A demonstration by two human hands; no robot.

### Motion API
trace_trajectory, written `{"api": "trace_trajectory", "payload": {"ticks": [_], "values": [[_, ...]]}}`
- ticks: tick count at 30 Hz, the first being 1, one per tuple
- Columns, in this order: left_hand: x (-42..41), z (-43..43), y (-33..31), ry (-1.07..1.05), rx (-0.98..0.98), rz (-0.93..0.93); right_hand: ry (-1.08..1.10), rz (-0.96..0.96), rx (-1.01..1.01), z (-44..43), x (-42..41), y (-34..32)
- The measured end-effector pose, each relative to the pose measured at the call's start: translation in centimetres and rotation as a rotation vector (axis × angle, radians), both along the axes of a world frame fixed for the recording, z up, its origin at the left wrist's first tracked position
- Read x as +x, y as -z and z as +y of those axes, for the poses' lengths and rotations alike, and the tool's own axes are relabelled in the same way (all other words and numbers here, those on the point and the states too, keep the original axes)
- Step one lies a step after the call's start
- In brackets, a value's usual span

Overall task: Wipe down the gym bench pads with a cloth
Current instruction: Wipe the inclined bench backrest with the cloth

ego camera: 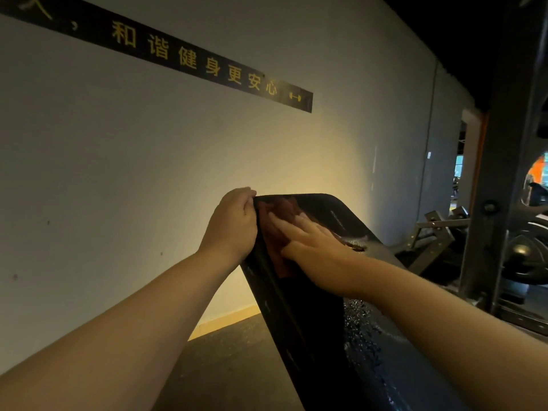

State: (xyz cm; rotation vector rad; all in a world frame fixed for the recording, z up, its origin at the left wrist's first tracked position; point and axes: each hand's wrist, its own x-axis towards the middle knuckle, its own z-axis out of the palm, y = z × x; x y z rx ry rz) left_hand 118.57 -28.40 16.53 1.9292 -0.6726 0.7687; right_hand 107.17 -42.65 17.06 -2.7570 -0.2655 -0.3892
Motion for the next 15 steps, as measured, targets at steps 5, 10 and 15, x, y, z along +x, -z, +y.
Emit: {"api": "trace_trajectory", "payload": {"ticks": [5,10,15], "values": [[0.1,0.8,-2.7,-0.071,0.373,-0.038,0.197,-0.007,-0.451,-2.5,-3.4,0.9],[0.8,0.0,-2.9,-0.013,0.406,-0.024,0.207,-0.175,-0.313,-1.2,1.9,0.9],[0.6,0.6,-1.9,0.084,0.298,-0.08,0.198,-0.17,-0.003,-0.7,5.6,-0.2]]}}
